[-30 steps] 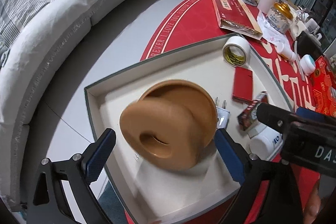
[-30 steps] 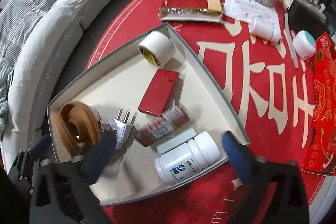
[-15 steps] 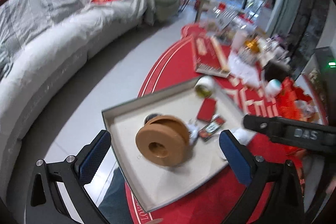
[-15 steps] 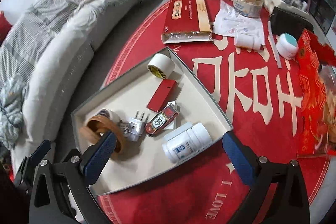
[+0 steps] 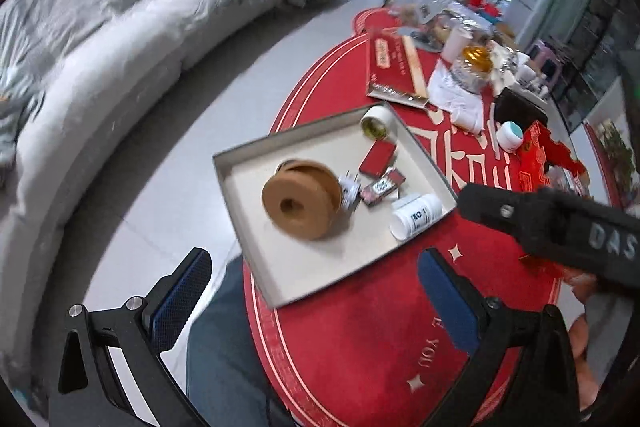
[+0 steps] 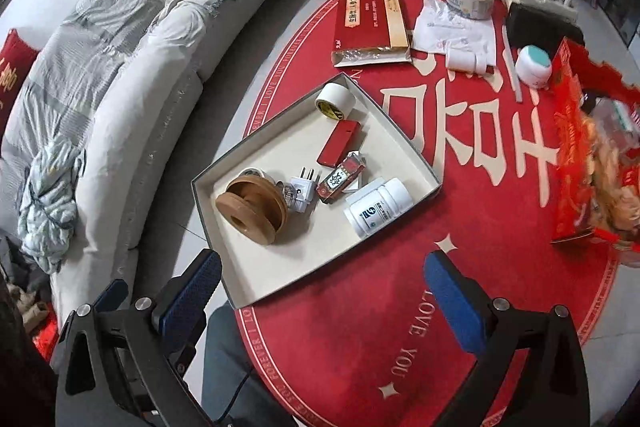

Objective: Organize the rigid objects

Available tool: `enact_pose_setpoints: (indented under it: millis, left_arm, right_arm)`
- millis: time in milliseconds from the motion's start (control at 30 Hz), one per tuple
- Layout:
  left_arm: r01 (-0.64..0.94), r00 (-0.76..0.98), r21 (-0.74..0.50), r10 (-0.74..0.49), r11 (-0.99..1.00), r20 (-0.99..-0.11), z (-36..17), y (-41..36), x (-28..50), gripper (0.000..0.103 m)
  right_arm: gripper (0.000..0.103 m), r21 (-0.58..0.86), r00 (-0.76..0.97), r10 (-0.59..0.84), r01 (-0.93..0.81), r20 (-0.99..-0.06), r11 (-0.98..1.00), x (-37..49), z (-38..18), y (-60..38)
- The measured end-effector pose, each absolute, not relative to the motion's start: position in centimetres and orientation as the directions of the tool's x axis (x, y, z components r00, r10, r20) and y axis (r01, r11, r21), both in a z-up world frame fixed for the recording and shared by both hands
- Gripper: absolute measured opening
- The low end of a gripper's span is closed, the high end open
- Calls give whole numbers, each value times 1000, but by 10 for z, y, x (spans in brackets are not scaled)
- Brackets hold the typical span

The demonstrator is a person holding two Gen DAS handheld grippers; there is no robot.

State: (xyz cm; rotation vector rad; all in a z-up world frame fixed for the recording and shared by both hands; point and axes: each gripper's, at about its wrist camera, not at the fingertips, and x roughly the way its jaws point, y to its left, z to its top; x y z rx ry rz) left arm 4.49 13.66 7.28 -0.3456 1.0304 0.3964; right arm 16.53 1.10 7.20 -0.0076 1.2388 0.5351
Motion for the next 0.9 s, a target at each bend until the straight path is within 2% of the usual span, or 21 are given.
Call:
enact_pose_setpoints:
  millis: [133, 300, 900]
  left_arm:
    - [-532, 402, -44, 207, 845, -892, 82, 142, 39, 103]
    - [-574, 395, -50, 223, 818, -891, 88, 151, 33, 103]
    - [-570, 386, -21, 245, 822, -889, 90, 155, 33, 103]
  right_arm:
    - [102, 254, 241, 369, -403, -898, 880, 159, 87, 11]
    - [102, 263, 236, 380, -409, -895, 874, 154, 97, 13]
    - [102, 241, 232, 366, -433, -901, 868, 149, 102, 24]
